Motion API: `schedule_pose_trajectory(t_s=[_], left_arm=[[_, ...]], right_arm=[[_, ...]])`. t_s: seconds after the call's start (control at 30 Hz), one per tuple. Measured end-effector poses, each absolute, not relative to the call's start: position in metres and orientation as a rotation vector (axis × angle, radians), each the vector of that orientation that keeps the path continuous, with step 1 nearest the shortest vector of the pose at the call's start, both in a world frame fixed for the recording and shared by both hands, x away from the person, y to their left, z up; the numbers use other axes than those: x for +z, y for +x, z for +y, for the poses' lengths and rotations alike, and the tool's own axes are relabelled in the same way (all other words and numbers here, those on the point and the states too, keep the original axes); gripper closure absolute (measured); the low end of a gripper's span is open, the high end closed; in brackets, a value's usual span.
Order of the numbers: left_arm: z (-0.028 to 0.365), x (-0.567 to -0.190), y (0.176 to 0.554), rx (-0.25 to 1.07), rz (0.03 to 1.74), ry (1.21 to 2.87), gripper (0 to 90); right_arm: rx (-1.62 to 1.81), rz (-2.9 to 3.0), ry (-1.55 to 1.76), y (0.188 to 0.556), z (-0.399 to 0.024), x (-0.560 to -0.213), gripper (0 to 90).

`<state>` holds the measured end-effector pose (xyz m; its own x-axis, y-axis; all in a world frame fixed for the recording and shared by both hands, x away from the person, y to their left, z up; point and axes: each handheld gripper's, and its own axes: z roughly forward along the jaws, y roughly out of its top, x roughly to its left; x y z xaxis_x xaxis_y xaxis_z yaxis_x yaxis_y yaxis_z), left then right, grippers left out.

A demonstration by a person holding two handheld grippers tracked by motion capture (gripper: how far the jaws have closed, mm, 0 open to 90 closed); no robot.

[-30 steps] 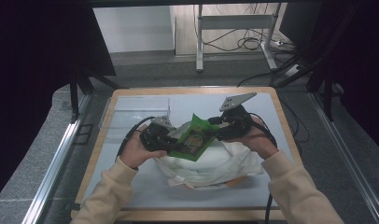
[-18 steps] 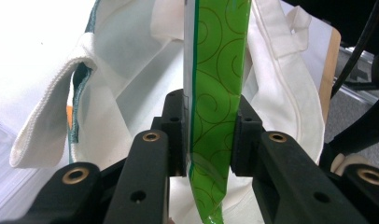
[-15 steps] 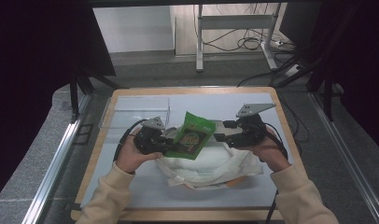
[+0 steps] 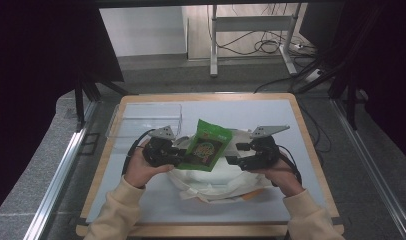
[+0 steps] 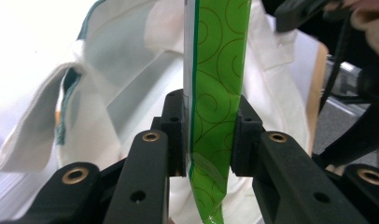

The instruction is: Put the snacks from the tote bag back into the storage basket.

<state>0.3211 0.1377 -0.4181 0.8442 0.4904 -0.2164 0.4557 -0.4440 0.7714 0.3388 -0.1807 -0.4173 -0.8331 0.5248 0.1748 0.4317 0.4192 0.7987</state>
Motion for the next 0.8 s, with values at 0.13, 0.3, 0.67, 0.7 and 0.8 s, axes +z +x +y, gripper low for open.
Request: schedule_pose_trajectory(t_s=[0.13, 0.3, 0.67, 0.7, 0.8], left_arm=[[0.137, -0.419, 0.321, 0.050, 0.690, 2.101, 72.5], [0.138, -0.421, 0.322, 0.054, 0.694, 2.104, 72.5], [0.137, -0.418, 0.318, 0.056, 0.675, 2.096, 72.4], [0.137, -0.418, 0.318, 0.056, 0.676, 2.093, 72.4], [0.136, -0.419, 0.318, 0.045, 0.670, 2.089, 72.4]], right_arm=[[1.423, 2.574, 0.869, 0.338, -0.178, -0.426, 33.0], [1.420, 2.592, 0.892, 0.339, -0.176, -0.435, 32.7], [1.466, 2.602, 0.925, 0.336, -0.167, -0.441, 32.2], [1.465, 2.603, 0.924, 0.336, -0.166, -0.441, 32.2], [1.501, 2.605, 0.926, 0.336, -0.163, -0.443, 32.2]])
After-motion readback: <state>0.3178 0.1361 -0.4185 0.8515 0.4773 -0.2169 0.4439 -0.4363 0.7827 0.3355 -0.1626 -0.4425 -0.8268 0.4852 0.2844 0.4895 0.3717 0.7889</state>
